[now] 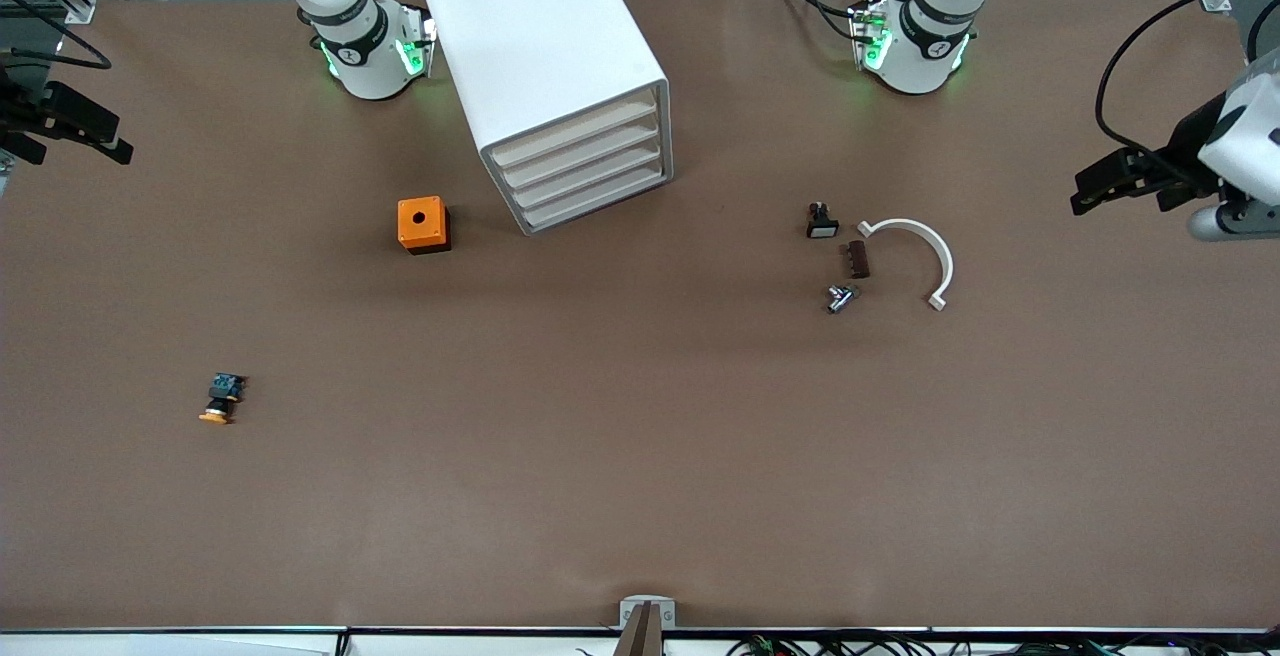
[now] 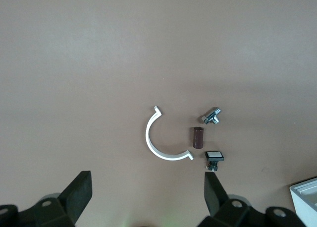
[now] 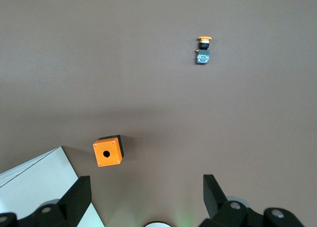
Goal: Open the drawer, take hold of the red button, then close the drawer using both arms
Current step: 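Move the left gripper toward the white drawer cabinet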
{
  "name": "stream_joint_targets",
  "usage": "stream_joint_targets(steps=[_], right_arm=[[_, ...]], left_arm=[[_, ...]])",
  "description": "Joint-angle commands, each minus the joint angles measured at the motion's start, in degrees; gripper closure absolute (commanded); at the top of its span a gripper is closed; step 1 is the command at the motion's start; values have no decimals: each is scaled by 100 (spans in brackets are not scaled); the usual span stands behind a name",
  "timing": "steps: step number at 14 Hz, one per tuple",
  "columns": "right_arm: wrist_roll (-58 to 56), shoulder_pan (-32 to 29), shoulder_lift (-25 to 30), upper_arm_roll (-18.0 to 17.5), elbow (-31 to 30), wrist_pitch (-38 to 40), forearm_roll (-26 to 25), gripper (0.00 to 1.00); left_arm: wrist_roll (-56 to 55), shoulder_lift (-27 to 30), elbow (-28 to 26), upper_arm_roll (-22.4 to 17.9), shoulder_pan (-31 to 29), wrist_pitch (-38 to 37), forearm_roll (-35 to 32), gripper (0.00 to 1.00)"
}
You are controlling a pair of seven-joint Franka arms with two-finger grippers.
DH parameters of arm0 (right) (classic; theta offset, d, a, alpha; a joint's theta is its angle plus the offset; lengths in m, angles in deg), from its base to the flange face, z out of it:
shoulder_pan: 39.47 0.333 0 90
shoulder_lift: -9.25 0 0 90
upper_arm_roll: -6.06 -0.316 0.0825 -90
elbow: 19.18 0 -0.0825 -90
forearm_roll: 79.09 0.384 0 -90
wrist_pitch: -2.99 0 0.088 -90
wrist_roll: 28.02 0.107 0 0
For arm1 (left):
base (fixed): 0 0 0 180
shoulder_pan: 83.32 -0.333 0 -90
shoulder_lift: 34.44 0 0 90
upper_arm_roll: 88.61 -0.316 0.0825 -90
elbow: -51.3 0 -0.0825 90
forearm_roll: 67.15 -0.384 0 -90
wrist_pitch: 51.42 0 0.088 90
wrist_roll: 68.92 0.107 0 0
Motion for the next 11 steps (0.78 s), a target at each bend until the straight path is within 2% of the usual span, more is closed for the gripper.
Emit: stream_joint_targets(steps=[1,4,6,11], right_arm=[[-41,25,141,27,-132,-8,15,0],[-41,8,141,27,-176,0,-38,0],[-50,8,150,27,-220,0,-38,0],[-50,25,150,18,-220,0,-38,0]], left_arm=[[-44,-404,84,26,-9,-106,-131,0],[-70,-818,101,87,62,-300,-61,0],[-367,-1090,93,131,306,-308,-52,0],[-2080,-1653,154,140,1290,-256,-52,0]])
